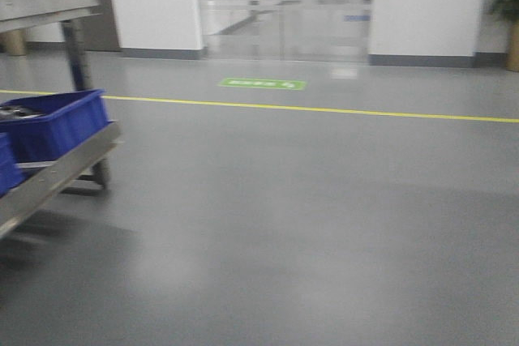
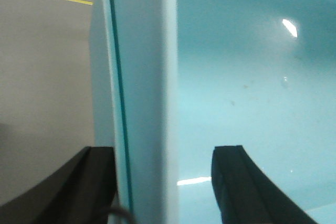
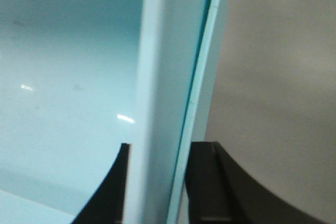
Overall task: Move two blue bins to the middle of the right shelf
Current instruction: 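Drive across the floor holding the stacked teal bins in both grippers, then turn toward the blue-bin shelf and approach its front edge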
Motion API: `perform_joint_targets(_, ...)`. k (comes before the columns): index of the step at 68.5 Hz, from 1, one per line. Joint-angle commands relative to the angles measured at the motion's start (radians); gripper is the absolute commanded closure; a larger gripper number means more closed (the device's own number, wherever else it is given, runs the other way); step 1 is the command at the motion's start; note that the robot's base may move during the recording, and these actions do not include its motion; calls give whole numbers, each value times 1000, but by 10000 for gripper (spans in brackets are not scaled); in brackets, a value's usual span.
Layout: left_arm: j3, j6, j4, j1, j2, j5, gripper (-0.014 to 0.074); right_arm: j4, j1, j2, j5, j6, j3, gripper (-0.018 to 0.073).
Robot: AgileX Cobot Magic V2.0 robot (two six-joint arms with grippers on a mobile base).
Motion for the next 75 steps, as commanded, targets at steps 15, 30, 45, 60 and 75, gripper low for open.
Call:
perform_joint_targets(15, -16, 40, -15, -3, -18, -60, 707, -1, -4, -14, -90, -16, -18, 713)
perform_joint_targets(30, -16, 40, -15, -3, -18, -60, 707, -1, -4, -14, -90, -16, -18, 713)
perform_joint_targets(45, -16, 40, -15, -3, -18, -60, 707, -1, -4, -14, -90, -16, -18, 713)
perform_joint_targets(60, -16, 40, -15, -3, -18, -60, 707, -1, -4, -14, -90, -16, -18, 713)
perform_joint_targets(75, -16, 40, -15, -3, -18, -60, 707, -1, -4, -14, -90, -16, -18, 713)
